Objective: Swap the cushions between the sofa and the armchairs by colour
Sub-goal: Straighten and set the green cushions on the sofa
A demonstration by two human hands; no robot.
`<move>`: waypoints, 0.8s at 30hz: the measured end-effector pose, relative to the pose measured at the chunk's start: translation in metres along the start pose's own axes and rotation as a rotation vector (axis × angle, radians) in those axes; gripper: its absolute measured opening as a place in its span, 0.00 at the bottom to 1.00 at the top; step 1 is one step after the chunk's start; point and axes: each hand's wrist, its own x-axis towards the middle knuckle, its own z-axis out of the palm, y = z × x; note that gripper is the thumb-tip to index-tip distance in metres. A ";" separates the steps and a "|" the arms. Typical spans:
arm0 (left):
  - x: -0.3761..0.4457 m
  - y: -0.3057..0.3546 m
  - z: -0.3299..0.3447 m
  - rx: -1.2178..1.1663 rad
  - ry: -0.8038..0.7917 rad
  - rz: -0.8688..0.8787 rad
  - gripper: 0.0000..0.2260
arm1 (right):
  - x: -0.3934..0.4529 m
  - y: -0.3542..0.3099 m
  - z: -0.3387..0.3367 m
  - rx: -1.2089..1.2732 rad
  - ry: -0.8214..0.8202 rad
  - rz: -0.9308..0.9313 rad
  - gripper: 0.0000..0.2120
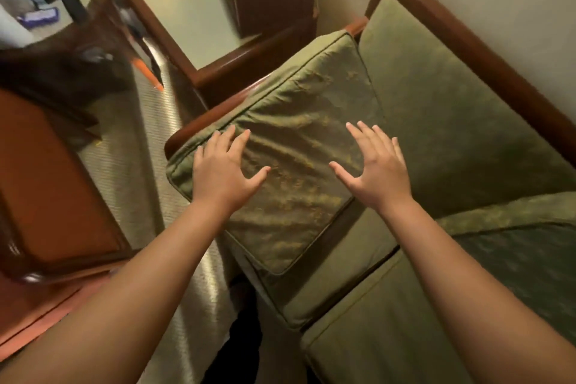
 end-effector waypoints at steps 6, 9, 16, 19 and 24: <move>0.046 -0.049 0.002 0.019 -0.046 -0.053 0.41 | 0.090 -0.049 0.030 -0.087 -0.068 -0.139 0.40; 0.064 -0.054 0.014 0.005 -0.083 -0.068 0.41 | 0.127 -0.062 0.044 -0.123 -0.082 -0.207 0.42; 0.075 -0.045 0.047 -0.040 -0.040 -0.111 0.24 | 0.187 -0.056 0.058 -0.338 -0.191 -0.435 0.40; 0.071 -0.033 0.052 0.009 0.037 -0.068 0.18 | 0.182 -0.042 0.050 -0.350 -0.062 -0.507 0.36; 0.074 0.002 0.046 0.128 0.065 0.047 0.19 | 0.158 -0.017 0.020 -0.273 0.134 -0.462 0.37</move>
